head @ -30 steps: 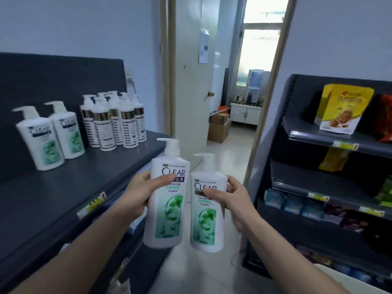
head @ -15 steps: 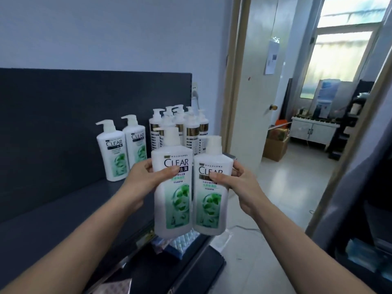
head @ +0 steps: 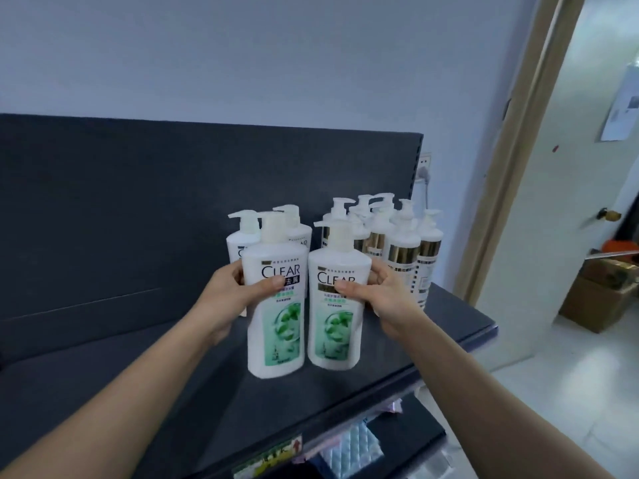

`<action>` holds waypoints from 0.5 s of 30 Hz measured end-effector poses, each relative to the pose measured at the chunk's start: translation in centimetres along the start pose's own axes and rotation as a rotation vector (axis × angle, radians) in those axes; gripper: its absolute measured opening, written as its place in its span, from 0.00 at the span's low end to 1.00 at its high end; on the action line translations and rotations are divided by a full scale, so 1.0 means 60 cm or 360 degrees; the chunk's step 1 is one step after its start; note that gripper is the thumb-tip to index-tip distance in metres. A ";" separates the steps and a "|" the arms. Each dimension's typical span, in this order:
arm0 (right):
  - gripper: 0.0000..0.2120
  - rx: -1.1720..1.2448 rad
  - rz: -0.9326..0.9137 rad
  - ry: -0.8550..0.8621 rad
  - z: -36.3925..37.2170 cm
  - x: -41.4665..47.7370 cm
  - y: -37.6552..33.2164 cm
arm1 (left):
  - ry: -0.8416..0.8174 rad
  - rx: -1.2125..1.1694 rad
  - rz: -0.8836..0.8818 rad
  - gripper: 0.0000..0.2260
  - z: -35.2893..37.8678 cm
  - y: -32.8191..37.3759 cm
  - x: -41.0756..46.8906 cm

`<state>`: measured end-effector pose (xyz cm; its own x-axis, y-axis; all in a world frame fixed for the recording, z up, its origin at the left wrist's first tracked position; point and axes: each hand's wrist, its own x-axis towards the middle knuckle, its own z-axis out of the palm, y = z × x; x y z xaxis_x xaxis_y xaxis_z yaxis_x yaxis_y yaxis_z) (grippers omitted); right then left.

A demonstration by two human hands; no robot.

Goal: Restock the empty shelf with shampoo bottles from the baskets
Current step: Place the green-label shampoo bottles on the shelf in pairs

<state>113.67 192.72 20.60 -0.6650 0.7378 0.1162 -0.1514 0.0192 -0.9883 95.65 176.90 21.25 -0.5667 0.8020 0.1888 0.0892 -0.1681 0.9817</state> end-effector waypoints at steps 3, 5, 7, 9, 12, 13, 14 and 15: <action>0.31 0.0028 0.0016 -0.0134 0.005 0.050 0.013 | 0.0103 0.0013 -0.0003 0.17 -0.009 -0.014 0.023; 0.27 0.0049 0.0021 -0.0226 0.006 0.076 0.020 | 0.0159 0.0035 -0.0015 0.15 -0.015 -0.025 0.035; 0.25 0.0058 0.0038 -0.0314 0.008 0.101 0.028 | 0.0198 0.0074 -0.0016 0.16 -0.018 -0.034 0.044; 0.24 0.0083 0.0059 -0.0356 0.008 0.119 0.035 | 0.0214 0.0119 -0.0026 0.19 -0.021 -0.042 0.049; 0.24 0.0106 0.0097 -0.0432 0.007 0.147 0.050 | 0.0301 0.0141 -0.0060 0.16 -0.026 -0.057 0.057; 0.24 0.0102 0.0110 -0.0446 0.008 0.154 0.055 | 0.0323 0.0131 -0.0075 0.16 -0.029 -0.062 0.058; 0.26 0.0100 0.0125 -0.0454 0.009 0.161 0.061 | 0.0334 0.0123 -0.0084 0.17 -0.031 -0.066 0.059; 0.27 0.0095 0.0138 -0.0464 0.009 0.168 0.067 | 0.0334 0.0120 -0.0089 0.20 -0.033 -0.070 0.061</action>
<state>105.99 199.87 17.87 -0.8578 0.5101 0.0635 -0.1216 -0.0813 -0.9892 91.62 179.41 17.80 -0.7296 0.6709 0.1328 0.1096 -0.0770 0.9910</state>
